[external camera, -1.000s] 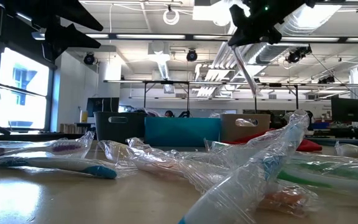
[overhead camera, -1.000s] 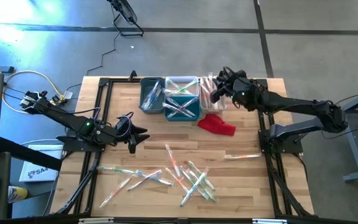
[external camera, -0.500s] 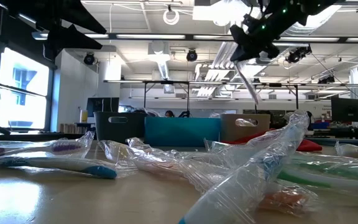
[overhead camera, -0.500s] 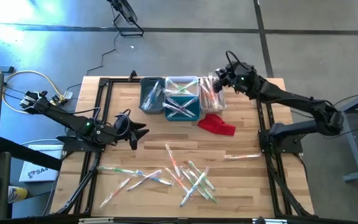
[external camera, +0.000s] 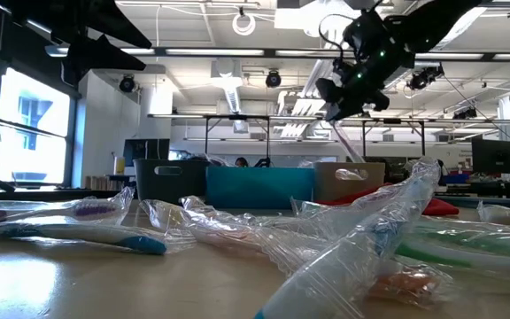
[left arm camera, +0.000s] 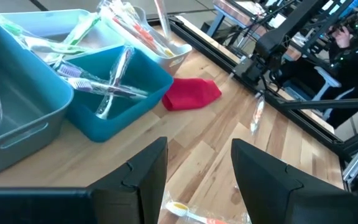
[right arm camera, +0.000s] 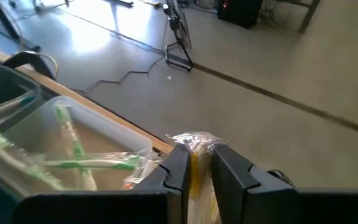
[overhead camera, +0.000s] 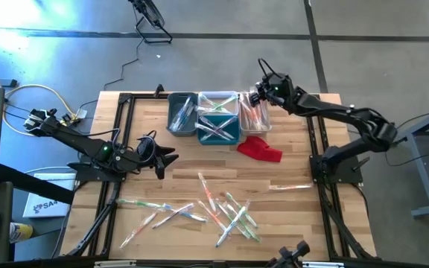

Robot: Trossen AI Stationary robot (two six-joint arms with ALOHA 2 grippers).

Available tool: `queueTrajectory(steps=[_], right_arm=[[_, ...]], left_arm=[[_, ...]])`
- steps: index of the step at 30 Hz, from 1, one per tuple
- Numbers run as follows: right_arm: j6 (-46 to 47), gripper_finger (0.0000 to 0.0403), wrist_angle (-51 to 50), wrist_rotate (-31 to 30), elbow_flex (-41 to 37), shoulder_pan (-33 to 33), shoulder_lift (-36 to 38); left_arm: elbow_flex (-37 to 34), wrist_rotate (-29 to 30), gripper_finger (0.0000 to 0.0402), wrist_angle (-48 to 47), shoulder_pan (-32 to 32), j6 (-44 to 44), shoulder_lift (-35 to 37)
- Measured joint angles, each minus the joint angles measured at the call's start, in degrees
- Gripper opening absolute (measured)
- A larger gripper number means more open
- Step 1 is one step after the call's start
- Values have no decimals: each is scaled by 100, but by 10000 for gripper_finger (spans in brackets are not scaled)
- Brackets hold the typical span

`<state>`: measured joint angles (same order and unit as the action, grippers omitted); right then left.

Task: Pick & Place Toothbrushes
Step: Put the orange toothbrush into the white bin

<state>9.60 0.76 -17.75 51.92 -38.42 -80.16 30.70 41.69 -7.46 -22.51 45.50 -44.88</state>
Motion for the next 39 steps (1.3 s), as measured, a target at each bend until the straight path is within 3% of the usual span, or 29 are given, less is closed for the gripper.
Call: queueTrajectory(steps=[14, 39], right_arm=[[603, 41, -16, 183, 0, -137, -504], [688, 53, -97, 23, -2, -146, -872]], left_arm=[[-2, -3, 175, -227, 1, -17, 0], [-2, -14, 175, -304, 0, 94, 0]])
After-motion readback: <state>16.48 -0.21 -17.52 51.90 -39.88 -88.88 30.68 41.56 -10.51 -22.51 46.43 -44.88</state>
